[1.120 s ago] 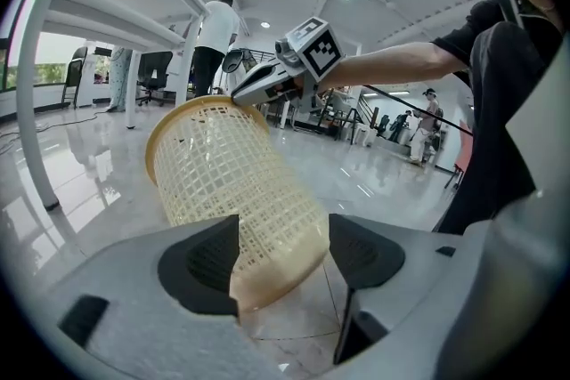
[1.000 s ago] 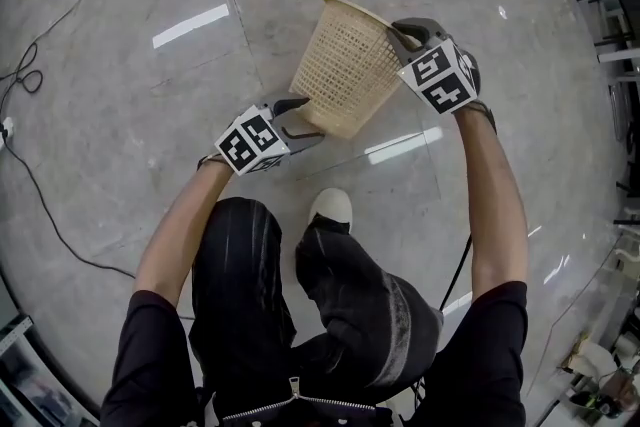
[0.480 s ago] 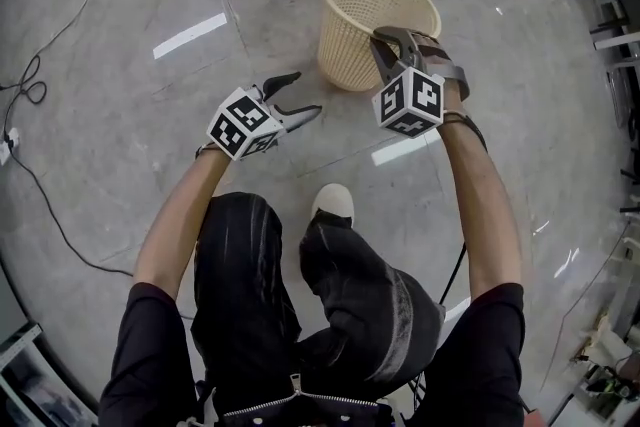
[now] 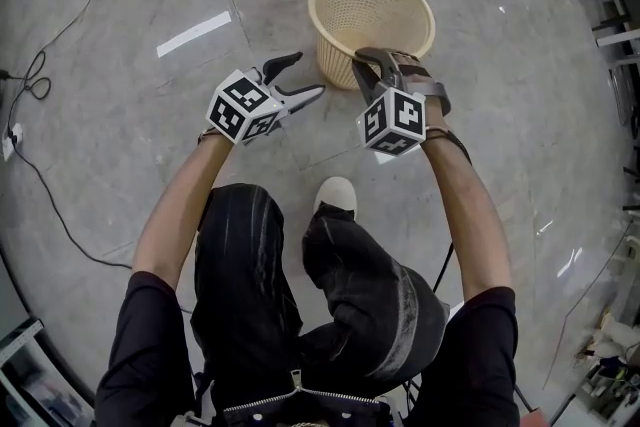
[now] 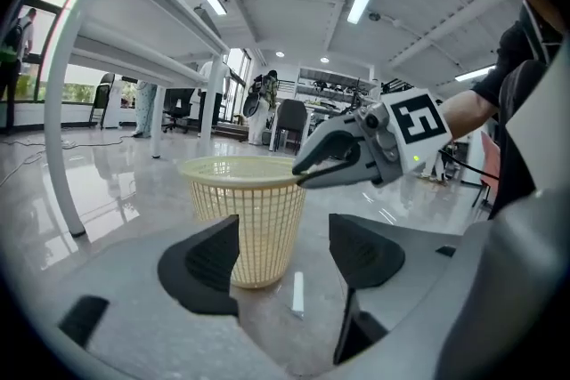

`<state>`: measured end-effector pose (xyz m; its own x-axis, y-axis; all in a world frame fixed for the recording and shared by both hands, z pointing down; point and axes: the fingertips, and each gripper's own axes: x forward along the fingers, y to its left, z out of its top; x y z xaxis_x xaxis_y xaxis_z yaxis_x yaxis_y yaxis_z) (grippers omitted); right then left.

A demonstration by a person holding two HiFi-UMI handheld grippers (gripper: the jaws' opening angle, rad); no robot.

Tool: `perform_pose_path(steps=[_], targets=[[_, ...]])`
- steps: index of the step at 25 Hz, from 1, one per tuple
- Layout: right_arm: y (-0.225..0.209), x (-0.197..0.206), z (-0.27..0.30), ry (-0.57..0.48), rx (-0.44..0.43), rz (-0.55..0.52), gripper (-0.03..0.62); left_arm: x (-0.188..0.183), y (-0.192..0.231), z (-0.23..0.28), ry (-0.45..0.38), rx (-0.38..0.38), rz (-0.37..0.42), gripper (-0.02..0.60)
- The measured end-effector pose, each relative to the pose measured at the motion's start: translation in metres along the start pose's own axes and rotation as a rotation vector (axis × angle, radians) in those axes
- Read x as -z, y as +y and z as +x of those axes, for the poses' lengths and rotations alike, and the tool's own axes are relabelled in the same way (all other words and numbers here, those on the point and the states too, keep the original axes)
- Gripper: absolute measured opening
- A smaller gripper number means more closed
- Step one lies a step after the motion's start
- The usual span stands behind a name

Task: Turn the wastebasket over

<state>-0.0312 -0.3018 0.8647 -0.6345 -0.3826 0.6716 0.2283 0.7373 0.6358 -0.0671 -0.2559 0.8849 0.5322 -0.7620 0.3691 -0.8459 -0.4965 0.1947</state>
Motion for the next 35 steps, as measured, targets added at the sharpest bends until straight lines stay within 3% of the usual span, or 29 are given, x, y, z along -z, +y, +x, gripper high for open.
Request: perform_pose_path(steps=[6,12,19,23,27,29,31,35], targets=[[0.039,-0.004,0.004,-0.035,-0.057,0.052,0.048,-0.012,0.004,0.011,-0.012,-0.021,-0.013,0.314],[0.050,-0.003,0.006,-0.059,-0.065,0.127,0.049,-0.020,0.011,0.028,-0.038,-0.054,-0.055,0.314],[0.042,-0.009,-0.008,-0.117,-0.056,0.195,0.049,-0.023,0.025,0.033,-0.037,-0.143,-0.057,0.227],[0.000,0.003,-0.037,-0.191,0.078,0.456,0.048,-0.023,0.028,0.033,-0.036,-0.155,-0.051,0.200],[-0.045,0.080,-0.053,-0.138,0.296,0.922,0.032,-0.022,0.031,0.031,-0.047,-0.181,-0.046,0.178],[-0.046,0.118,-0.056,-0.092,0.351,1.117,0.023,-0.021,0.033,0.031,-0.044,-0.205,-0.020,0.145],[-0.037,0.137,-0.052,-0.058,0.364,1.200,0.021,-0.020,0.035,0.030,-0.042,-0.227,0.010,0.122],[-0.020,0.142,-0.043,-0.021,0.364,1.212,0.015,-0.020,0.038,0.029,-0.061,-0.245,0.011,0.101]])
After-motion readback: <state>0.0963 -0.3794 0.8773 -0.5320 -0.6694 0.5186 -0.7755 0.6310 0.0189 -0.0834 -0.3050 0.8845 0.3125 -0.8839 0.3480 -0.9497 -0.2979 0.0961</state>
